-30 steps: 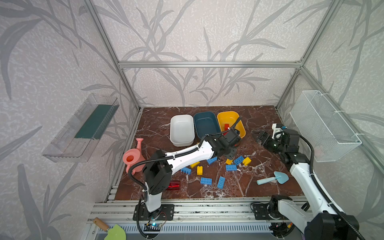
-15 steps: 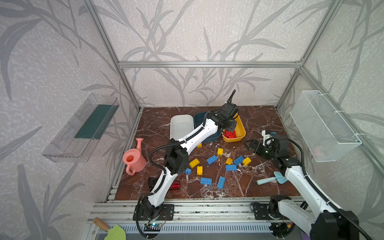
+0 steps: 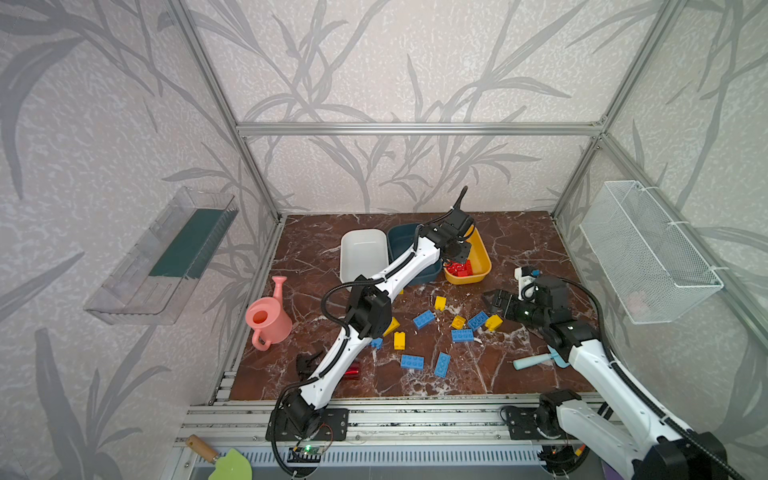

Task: Sort the legos into containers by color
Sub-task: 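Carry the red brick over the yellow tub and open the left gripper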

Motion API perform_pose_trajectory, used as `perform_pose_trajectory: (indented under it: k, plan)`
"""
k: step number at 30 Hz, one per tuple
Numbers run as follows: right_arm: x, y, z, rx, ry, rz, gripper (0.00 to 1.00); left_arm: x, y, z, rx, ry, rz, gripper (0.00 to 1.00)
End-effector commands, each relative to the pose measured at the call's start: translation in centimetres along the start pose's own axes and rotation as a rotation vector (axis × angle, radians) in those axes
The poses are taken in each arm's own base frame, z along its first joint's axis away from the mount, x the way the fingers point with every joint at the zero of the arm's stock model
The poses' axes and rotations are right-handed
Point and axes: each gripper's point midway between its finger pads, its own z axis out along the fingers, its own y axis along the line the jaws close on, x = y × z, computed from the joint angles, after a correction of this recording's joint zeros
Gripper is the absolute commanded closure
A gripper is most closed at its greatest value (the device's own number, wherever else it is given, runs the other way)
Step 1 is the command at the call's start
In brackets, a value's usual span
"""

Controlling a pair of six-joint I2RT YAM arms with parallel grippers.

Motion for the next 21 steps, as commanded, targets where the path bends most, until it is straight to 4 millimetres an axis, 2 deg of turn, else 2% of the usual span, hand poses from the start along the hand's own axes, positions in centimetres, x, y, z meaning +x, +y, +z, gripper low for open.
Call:
perform_pose_trajectory:
  k: [1, 5, 10, 13, 17, 21]
  plan:
    - [0.5, -0.2, -0.1, 0.049, 0.012, -0.048, 0.03, -1.2, -0.2, -1.0, 0.016, -0.032, -0.006, 0.50]
    - [1.0, 0.3, 0.1, 0.060, 0.028, -0.082, 0.03, -1.6, 0.2, -1.8, 0.000, -0.038, -0.022, 0.37]
    - [2.0, 1.4, 0.5, 0.081, 0.062, -0.154, 0.05, -2.0, 1.5, -4.9, -0.047, -0.037, -0.088, 0.29]
    - [2.7, 2.6, 0.9, 0.094, 0.091, -0.209, 0.07, -1.8, 2.3, -7.3, -0.077, -0.065, -0.126, 0.28]
    - [3.2, 4.0, 1.7, 0.114, 0.104, -0.260, 0.08, -1.2, 3.7, -12.3, -0.106, -0.161, -0.196, 0.26]
    - [3.5, 5.0, 3.3, 0.151, 0.114, -0.283, 0.08, 0.9, 5.4, -16.7, -0.148, -0.212, -0.277, 0.26]
